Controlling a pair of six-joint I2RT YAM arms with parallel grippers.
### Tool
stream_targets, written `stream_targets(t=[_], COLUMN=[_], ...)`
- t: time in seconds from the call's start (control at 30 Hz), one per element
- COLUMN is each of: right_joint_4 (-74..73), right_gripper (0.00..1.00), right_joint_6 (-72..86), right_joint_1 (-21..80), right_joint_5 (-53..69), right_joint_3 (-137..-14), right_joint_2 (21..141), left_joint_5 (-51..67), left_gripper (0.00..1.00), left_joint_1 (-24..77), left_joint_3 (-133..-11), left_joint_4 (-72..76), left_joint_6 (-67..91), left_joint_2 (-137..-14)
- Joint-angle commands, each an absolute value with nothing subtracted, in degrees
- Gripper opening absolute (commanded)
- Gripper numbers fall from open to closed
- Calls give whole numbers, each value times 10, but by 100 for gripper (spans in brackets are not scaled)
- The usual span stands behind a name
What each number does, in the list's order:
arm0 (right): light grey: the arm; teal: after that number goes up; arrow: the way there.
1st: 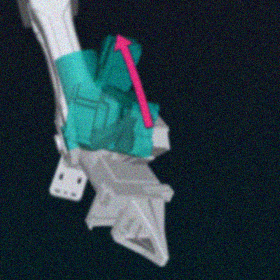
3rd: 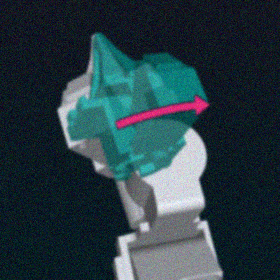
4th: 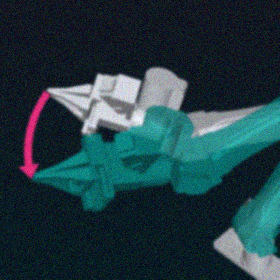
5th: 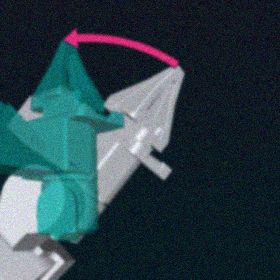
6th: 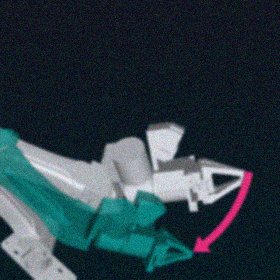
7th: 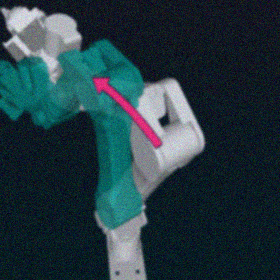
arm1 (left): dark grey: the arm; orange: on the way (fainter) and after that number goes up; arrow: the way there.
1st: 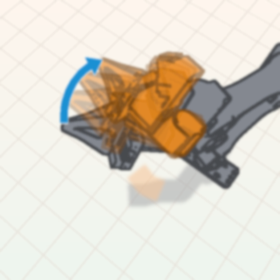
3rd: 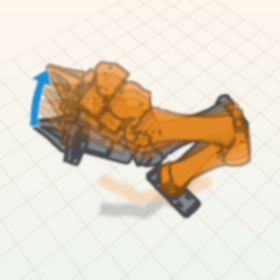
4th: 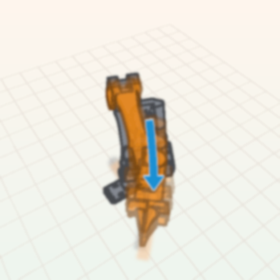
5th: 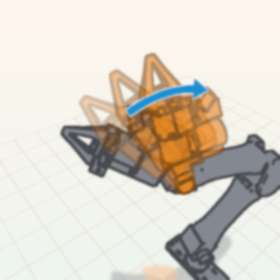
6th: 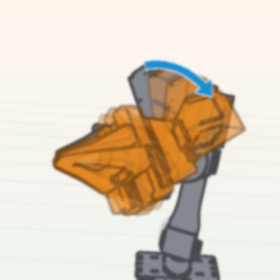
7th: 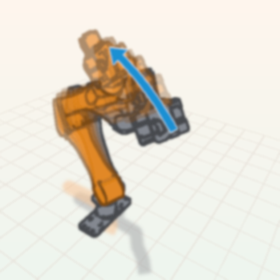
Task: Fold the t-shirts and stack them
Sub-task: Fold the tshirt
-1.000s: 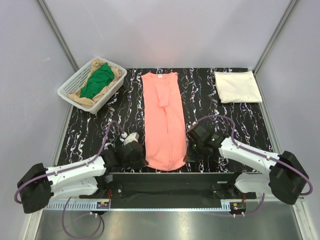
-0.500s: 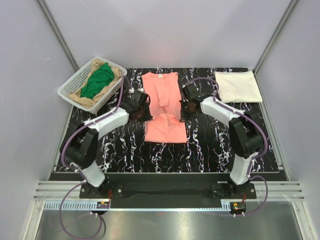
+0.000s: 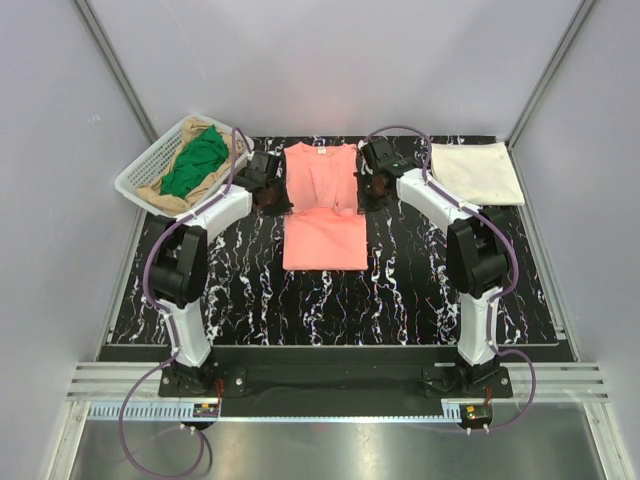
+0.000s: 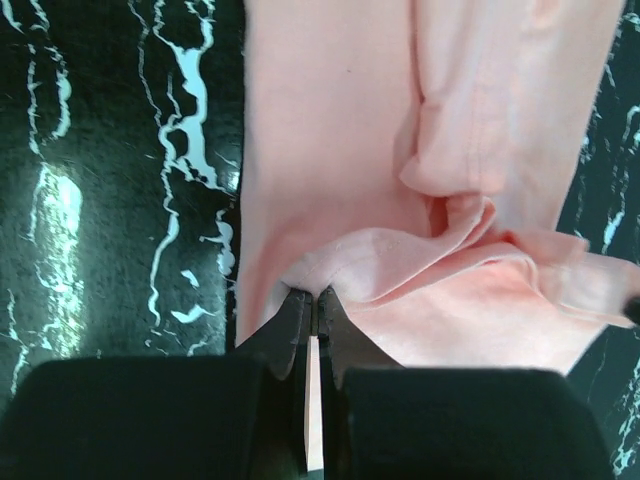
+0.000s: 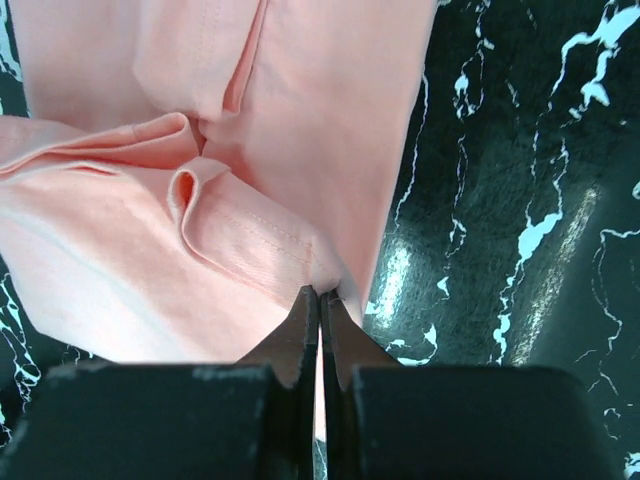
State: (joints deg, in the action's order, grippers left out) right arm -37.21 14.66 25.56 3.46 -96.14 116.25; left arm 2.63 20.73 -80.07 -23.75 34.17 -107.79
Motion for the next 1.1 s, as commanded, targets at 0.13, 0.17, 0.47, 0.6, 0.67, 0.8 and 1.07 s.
stream_targets(t=[0.13,0.17,0.47,0.6,0.67,0.8,1.07], right_joint_4=[-388,-389,-389,-388,-388,-390,-489], right_gripper=[0,0,0,4,4,4,45], right_joint_6=[121,120,90,69,65,67,90], right_joint_1=[234,232,217,217,216,214,206], right_joint_5=[26,32,53,82,80,66,64], right_joint_3=[-1035,-1040,-1090,-1115,-1121,-1142,-1249], right_joint_2=[1200,1203,1245,1273,1285,1298,1311], left_joint_5=[62,72,30,39,30,30,-79], left_gripper=[0,0,0,0,0,3,39], left_joint_1=[190,187,178,171,171,169,197], left_joint_3=[-867,-874,-900,-917,-924,-939,-928], left_joint_4=[-236,-236,-240,-243,-243,-247,-256], left_joint_6=[320,317,322,322,319,317,267], left_joint_2=[-1122,-1129,-1161,-1184,-1191,-1201,-1130])
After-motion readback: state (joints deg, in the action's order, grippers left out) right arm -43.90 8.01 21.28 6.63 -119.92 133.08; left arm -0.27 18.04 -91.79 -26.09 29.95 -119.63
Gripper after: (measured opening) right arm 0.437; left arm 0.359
